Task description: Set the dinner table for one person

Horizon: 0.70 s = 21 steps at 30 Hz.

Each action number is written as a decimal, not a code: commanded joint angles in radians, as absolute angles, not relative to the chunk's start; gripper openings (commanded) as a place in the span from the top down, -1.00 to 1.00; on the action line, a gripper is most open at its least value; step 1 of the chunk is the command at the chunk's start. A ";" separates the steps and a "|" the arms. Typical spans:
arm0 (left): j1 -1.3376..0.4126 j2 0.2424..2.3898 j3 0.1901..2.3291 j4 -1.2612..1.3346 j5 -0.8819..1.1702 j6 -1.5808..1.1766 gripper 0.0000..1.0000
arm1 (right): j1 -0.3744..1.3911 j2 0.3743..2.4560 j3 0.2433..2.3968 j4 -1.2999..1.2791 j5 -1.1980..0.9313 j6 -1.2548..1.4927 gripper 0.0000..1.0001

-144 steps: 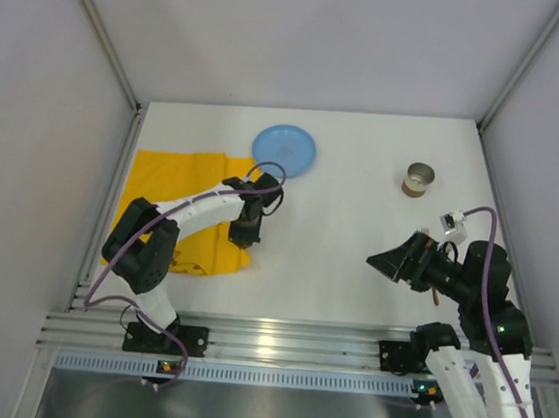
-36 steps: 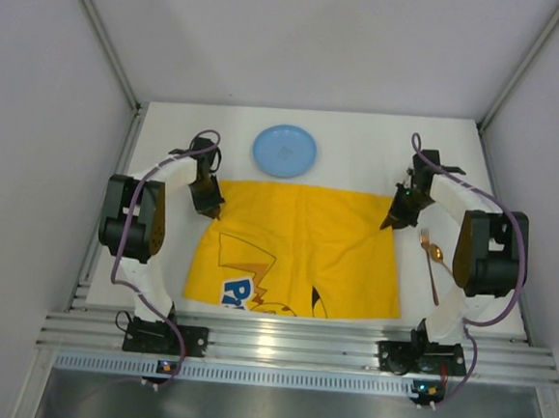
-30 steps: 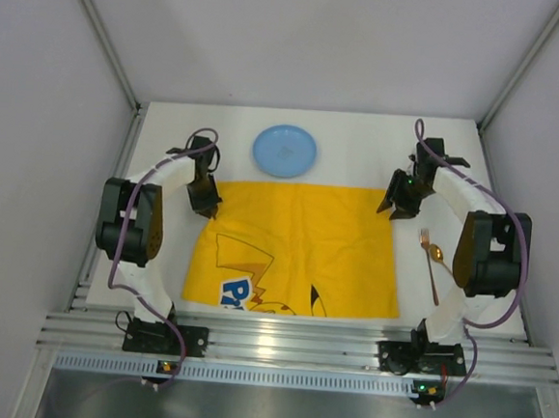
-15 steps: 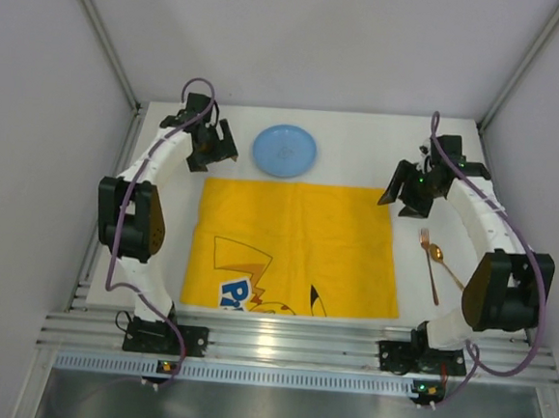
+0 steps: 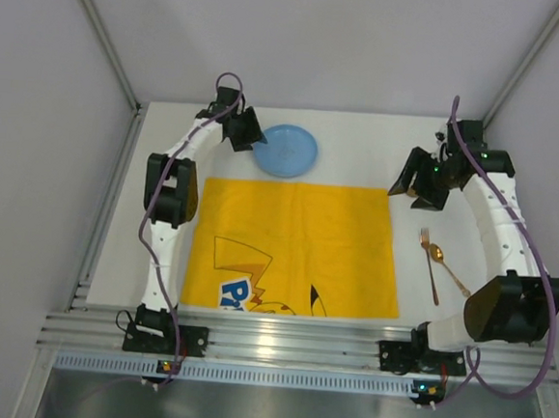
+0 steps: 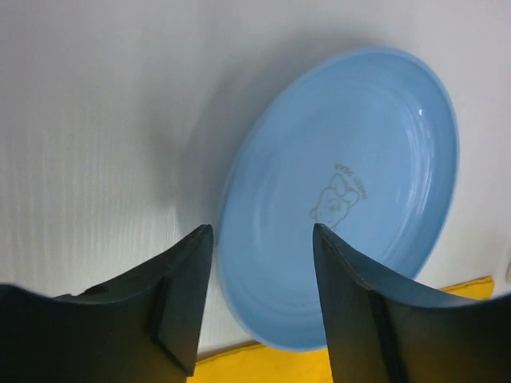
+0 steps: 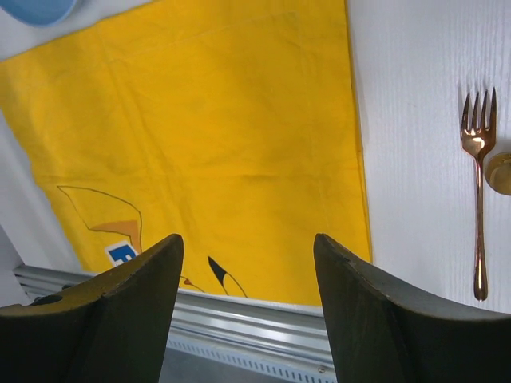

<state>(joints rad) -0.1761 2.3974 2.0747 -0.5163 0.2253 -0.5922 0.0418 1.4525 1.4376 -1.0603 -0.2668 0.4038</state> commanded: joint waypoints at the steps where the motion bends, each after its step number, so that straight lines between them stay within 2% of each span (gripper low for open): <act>1: -0.190 2.462 2.118 -0.471 0.278 -0.624 -0.13 | 0.023 1.486 1.502 -1.115 -0.247 0.410 -0.34; 3: -0.196 2.479 2.132 -0.472 0.281 -0.629 0.08 | 0.015 1.502 1.512 -1.117 -0.248 0.403 -0.33; 11: -0.204 2.520 2.152 -0.491 0.285 -0.643 0.43 | -0.041 1.528 1.555 -1.141 -0.255 0.371 -0.34; 12: -0.204 2.526 2.158 -0.488 0.299 -0.646 0.56 | -0.043 1.528 1.554 -1.141 -0.256 0.373 -0.33; 13: -0.204 2.536 2.173 -0.483 0.326 -0.652 0.98 | -0.043 1.525 1.548 -1.141 -0.262 0.371 -0.34; 21: -0.216 2.361 2.174 -0.451 0.417 -0.644 1.00 | -0.043 1.490 1.571 -1.140 -0.259 0.383 -0.34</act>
<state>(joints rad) -0.2092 2.5057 2.1468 -0.4915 0.3519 -0.6525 -0.0357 1.5368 1.5078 -1.1339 -0.2646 0.3859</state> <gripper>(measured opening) 0.048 0.667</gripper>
